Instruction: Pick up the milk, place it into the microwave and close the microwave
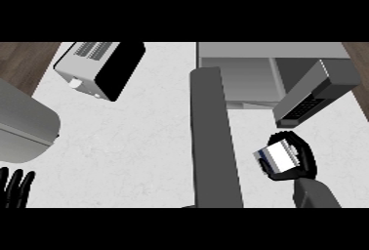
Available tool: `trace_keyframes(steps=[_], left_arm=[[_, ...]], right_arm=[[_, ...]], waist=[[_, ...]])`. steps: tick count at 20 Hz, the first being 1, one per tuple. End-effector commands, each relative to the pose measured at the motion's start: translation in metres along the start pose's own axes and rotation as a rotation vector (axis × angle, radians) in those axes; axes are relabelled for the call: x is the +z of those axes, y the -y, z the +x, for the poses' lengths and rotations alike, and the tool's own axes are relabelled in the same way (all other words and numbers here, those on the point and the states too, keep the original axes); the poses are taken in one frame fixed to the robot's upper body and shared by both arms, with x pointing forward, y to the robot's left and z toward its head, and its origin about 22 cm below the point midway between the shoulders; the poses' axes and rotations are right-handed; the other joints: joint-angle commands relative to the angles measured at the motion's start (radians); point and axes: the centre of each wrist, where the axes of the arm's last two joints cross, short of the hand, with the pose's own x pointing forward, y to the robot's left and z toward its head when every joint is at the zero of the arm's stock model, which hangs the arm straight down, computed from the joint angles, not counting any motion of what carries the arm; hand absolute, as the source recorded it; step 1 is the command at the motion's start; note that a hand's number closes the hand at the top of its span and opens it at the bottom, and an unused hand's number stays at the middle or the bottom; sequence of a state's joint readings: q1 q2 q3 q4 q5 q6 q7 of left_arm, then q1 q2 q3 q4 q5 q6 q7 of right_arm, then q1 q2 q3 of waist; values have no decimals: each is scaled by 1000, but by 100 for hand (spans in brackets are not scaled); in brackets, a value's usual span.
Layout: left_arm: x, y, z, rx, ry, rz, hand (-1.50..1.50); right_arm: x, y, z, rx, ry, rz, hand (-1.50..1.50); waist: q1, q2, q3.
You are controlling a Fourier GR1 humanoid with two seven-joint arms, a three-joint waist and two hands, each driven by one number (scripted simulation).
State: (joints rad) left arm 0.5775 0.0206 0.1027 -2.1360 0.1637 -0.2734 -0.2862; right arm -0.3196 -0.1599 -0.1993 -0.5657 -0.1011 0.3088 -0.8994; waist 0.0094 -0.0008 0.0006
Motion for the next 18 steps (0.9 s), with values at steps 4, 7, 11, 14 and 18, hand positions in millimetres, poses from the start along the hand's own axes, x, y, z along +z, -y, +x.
trace_keyframes(steps=[4, 7, 11, 14, 18], left_arm=[[-5, -9, -5, -29, 0, 41, -150], [5, -6, 17, -11, -6, 14, -150], [10, -11, -13, 21, -19, -2, -150], [10, -15, -4, 18, -7, 24, -150], [20, -21, 5, 28, -29, 0, -150]], right_arm=[[-8, -45, 22, -36, 49, 132, 150], [8, -56, 33, -5, 60, 125, 150], [6, -71, 78, -28, 58, 132, 150], [18, -107, 86, -48, 22, 88, 150], [25, -113, 107, -49, 13, 45, 150]], waist=[[-26, -7, -3], [-14, -4, -1], [-19, -5, -2], [-12, -3, -2], [-7, -2, -1]])
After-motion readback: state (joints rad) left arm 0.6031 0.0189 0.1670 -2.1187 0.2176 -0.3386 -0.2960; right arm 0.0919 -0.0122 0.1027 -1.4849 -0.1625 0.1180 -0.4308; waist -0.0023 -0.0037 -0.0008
